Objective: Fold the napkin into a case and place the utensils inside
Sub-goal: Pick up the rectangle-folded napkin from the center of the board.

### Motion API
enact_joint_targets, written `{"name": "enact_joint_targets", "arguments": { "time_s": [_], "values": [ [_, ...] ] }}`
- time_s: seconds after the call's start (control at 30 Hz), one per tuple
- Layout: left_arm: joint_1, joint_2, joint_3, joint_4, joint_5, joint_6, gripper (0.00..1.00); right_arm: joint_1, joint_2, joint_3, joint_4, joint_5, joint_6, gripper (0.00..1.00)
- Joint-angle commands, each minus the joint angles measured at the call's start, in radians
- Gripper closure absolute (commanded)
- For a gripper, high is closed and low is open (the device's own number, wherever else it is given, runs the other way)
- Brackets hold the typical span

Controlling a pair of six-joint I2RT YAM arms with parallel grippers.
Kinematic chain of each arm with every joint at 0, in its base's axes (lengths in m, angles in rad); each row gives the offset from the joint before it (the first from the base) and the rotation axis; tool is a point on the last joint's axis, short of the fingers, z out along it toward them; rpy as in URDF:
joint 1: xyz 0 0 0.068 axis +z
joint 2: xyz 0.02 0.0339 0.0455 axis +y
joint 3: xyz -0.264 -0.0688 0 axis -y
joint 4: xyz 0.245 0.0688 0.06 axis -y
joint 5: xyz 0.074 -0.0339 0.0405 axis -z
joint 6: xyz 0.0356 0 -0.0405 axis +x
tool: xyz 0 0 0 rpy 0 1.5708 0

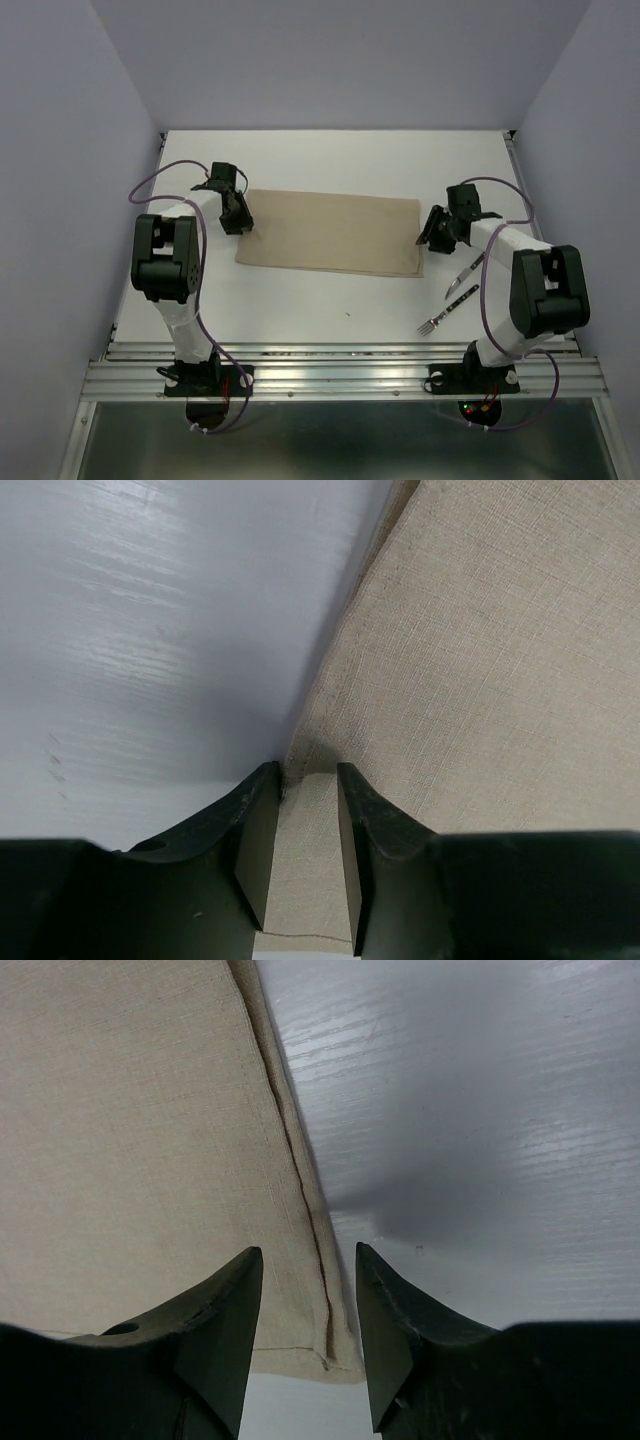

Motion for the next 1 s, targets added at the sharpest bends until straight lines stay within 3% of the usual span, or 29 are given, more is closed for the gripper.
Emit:
{"name": "enact_joint_targets", "arguments": {
  "time_s": [0.0, 0.17, 0.27, 0.33, 0.63, 0.97],
  "values": [
    [-0.027, 0.034, 0.002, -0.029, 0.006, -0.008, 0.61, 0.009, 0.042, 0.035, 0.059, 0.009, 0.015, 0.53],
    [-0.039, 0.057, 0.01, -0.031, -0.002, -0.015, 0.72, 0.009, 0.076, 0.02, 0.09, -0.003, 0.022, 0.57],
    [-0.048, 0.08, 0.019, -0.033, -0.002, -0.016, 0.85, 0.009, 0.088, 0.004, 0.101, -0.008, 0.03, 0.58],
    [-0.051, 0.088, 0.03, -0.036, -0.005, -0.018, 1.0, 0.009, 0.094, -0.003, 0.105, 0.0, 0.03, 0.59],
    [-0.051, -0.03, 0.06, -0.069, -0.04, -0.03, 1.0, 0.009, 0.1, -0.013, 0.104, 0.009, 0.025, 0.78],
    [-0.077, -0.174, 0.076, -0.097, 0.073, -0.004, 1.0, 0.009, 0.105, -0.023, 0.115, -0.003, 0.039, 0.79]
  ]
}}
